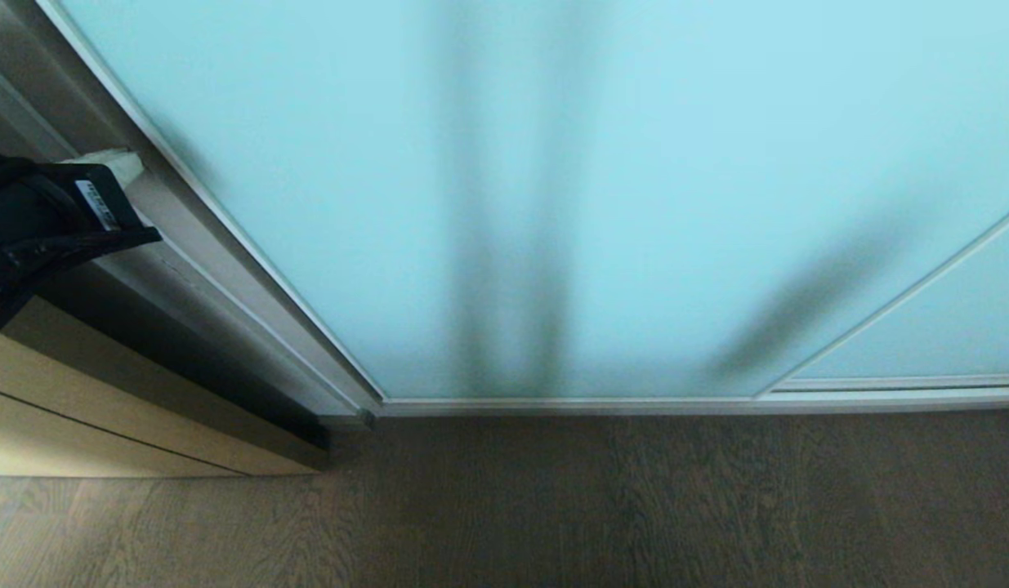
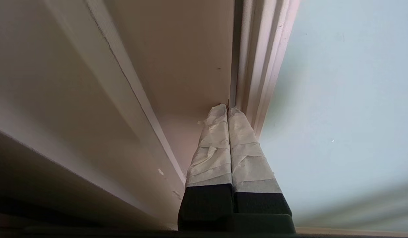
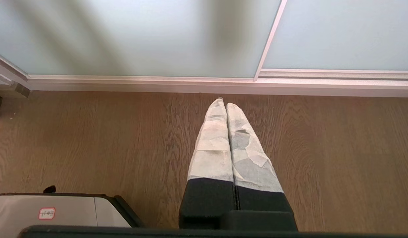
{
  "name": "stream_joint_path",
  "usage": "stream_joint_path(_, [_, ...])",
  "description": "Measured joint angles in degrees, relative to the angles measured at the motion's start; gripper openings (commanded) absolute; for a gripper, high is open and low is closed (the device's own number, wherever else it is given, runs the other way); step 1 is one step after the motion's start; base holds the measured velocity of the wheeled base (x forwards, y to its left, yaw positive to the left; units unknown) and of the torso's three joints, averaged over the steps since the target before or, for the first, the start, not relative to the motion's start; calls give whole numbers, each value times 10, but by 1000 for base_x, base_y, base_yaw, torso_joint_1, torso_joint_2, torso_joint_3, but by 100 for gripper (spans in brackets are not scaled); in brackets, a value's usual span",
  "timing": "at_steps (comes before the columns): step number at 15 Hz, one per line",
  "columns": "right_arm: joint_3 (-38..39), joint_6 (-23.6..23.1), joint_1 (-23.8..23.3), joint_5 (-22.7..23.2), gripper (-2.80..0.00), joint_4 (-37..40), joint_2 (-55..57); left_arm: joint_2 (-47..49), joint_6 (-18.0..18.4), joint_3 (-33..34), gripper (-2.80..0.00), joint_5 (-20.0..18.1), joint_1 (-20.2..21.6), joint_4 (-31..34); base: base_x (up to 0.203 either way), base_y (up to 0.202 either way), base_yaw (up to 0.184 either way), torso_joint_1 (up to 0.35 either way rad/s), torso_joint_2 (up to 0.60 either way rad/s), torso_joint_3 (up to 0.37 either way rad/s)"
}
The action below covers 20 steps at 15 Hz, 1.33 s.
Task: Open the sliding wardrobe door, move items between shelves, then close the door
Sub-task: Open the door
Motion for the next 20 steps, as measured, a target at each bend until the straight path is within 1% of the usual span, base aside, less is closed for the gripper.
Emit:
stream_joint_path(2, [0,0,0,0,-280,0,0,6,-17,-1,-280,-1,-2,-5,0,0,0,0,0,0])
stream_joint_path(4, [0,0,0,0,-280,0,0,11,-21,-2,-280,0,-8,-10,0,0,0,0,0,0])
stream_joint_path(7, [0,0,0,0,-280,0,0,8,-21,-4,-280,2,-31,-20,0,0,0,0,0,0])
stream_joint_path(10, [0,0,0,0,-280,0,0,9,-21,1,-280,-1,-39,-17,0,0,0,0,0,0])
stream_joint_path(12, [0,0,0,0,-280,0,0,6,-20,5,-280,3,-54,-17,0,0,0,0,0,0])
stream_joint_path(16, [0,0,0,0,-280,0,0,5,-20,10,-280,2,-67,-16,0,0,0,0,0,0])
stream_joint_path(18, [0,0,0,0,-280,0,0,4,-20,16,-280,3,-92,-16,0,0,0,0,0,0])
stream_joint_path(20, [0,0,0,0,-280,0,0,3,-21,24,-280,5,-126,-16,0,0,0,0,0,0])
